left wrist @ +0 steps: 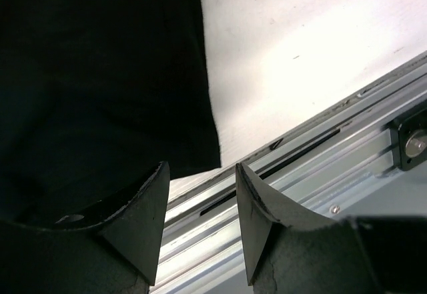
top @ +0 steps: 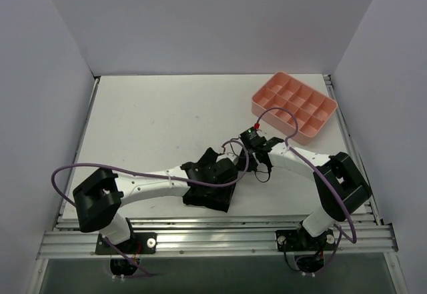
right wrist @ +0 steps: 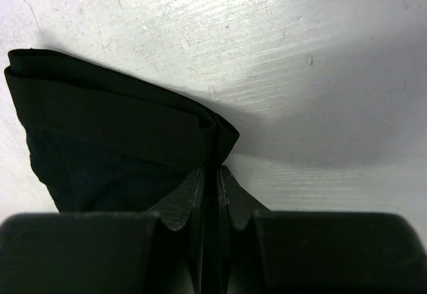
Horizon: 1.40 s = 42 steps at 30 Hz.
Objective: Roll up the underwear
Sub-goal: Fold the underwear
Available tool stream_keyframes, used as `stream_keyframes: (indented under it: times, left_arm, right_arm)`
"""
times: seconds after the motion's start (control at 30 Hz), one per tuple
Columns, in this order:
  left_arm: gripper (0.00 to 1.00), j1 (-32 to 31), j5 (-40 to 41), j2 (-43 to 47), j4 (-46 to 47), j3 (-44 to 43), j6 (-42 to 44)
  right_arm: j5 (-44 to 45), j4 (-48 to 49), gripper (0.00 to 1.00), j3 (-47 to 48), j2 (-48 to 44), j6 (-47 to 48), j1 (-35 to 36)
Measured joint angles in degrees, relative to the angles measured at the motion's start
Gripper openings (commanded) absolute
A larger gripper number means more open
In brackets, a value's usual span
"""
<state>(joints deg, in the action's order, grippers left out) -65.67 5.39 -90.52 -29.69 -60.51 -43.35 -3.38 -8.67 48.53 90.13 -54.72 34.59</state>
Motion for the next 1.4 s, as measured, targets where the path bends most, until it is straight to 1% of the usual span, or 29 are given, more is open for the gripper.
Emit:
stream_keyframes:
  times: [0.13,0.3,0.53,0.63,0.73,0.77,0.8,0.9,0.93,0.97,1.03,1.2,1.33,1.4]
  left_arm:
    - [0.53,-3.0,3.2,-1.5,2.3,0.8,-2.2]
    - [0.53,-5.9,6.6,-2.6,2.6,1.0,-4.5]
    - [0.52,-7.9,9.3,-4.7,2.9,1.7,-7.1]
    - [0.5,-8.2,10.1,-6.9,2.9,1.7,-8.1]
    - [0.45,-8.4,11.0,-8.3,2.9,1.3,-9.2]
    - [0.42,-8.5,11.3,-8.6,3.0,1.2,-9.5]
    - [0.32,-8.5,11.7,-8.8,2.9,1.0,-9.7]
    - [0.15,-8.6,12.8,-9.5,2.4,0.4,-10.6]
    - [0.08,-8.6,13.0,-9.7,2.2,0.1,-10.8]
    - [0.06,-8.6,13.1,-9.9,1.9,-0.3,-11.0]
    - [0.02,-8.7,13.2,-10.3,1.0,-1.1,-11.2]
    - [0.02,-8.8,11.9,-9.7,-0.1,-1.9,-11.4]
    - [0.02,-8.7,8.2,-5.2,1.0,-1.8,-11.7]
    - [0.02,-8.3,6.0,-1.7,3.2,-0.9,-12.0]
  right_arm:
    - [0.0,0.4,0.0,-0.1,0.0,-1.0,0.0]
    - [-0.1,0.8,0.0,-0.1,0.0,-1.6,0.0]
    - [-0.5,1.2,0.0,-0.1,0.0,-2.1,0.0]
    - [-0.5,1.2,0.0,-0.1,0.0,-2.1,0.0]
    - [-0.7,1.2,0.0,-0.1,0.0,-2.1,0.0]
    - [-0.7,1.3,0.0,-0.1,0.0,-2.1,0.0]
    - [-0.8,1.4,0.0,-0.1,0.0,-2.1,0.0]
    - [-1.0,1.7,0.0,-0.1,0.0,-2.1,0.0]
    - [-1.0,1.7,0.0,-0.1,0.0,-2.2,0.0]
    - [-1.0,1.7,0.0,-0.1,0.0,-2.2,0.0]
    - [-1.0,1.4,0.0,0.0,0.0,-2.0,0.0]
    - [2.1,-5.2,0.0,2.8,0.0,0.2,-0.4]
    - [5.9,-11.5,0.0,5.1,-0.4,2.3,-1.4]
    - [7.4,-14.8,0.0,5.8,-1.3,3.3,-1.8]
